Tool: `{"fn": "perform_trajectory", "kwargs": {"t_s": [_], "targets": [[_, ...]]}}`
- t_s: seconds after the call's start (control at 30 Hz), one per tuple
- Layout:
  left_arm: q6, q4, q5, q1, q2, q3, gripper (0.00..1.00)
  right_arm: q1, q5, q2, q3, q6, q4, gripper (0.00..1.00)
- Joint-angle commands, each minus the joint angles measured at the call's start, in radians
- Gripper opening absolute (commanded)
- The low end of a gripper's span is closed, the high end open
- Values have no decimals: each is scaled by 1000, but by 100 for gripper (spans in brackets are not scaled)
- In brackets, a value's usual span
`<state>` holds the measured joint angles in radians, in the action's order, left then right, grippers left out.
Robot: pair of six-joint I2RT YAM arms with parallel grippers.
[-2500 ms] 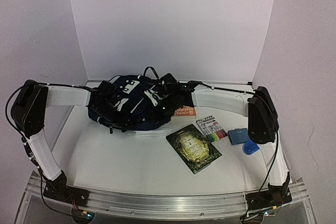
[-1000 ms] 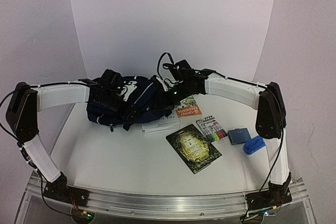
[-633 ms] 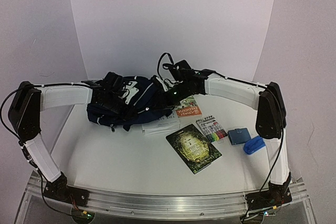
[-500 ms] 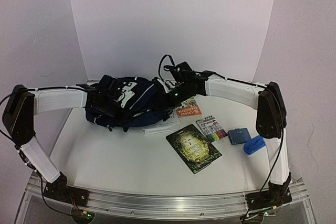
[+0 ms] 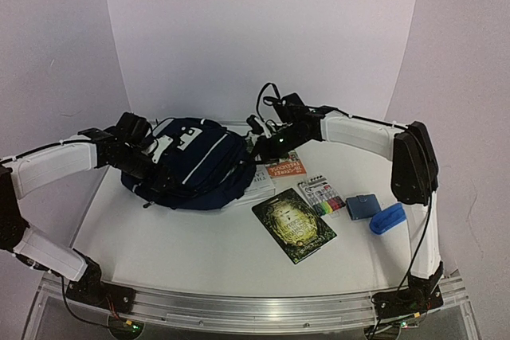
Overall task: Pack the student bag
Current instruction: Unzip the student bag at the center of the board.
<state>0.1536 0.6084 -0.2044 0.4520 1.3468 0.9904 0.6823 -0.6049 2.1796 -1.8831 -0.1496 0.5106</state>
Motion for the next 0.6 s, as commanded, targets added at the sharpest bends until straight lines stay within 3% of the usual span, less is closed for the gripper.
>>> {"fn": "perform_trajectory", "kwargs": {"t_s": [0.0, 0.13, 0.37, 0.5, 0.57], "targets": [[-21, 41, -28, 44, -20, 126, 57, 69, -97, -16, -75, -37, -1, 0], [-72, 45, -81, 102, 22, 178, 64, 97, -121, -11, -114, -65, -13, 0], [-141, -27, -143, 144, 116, 197, 64, 126, -152, -15, -139, -108, -34, 0], [-171, -41, -146, 161, 172, 209, 59, 132, -154, -24, -134, -113, -40, 0], [-185, -44, -123, 161, 176, 204, 49, 132, -149, -30, -128, -110, -41, 0]]}}
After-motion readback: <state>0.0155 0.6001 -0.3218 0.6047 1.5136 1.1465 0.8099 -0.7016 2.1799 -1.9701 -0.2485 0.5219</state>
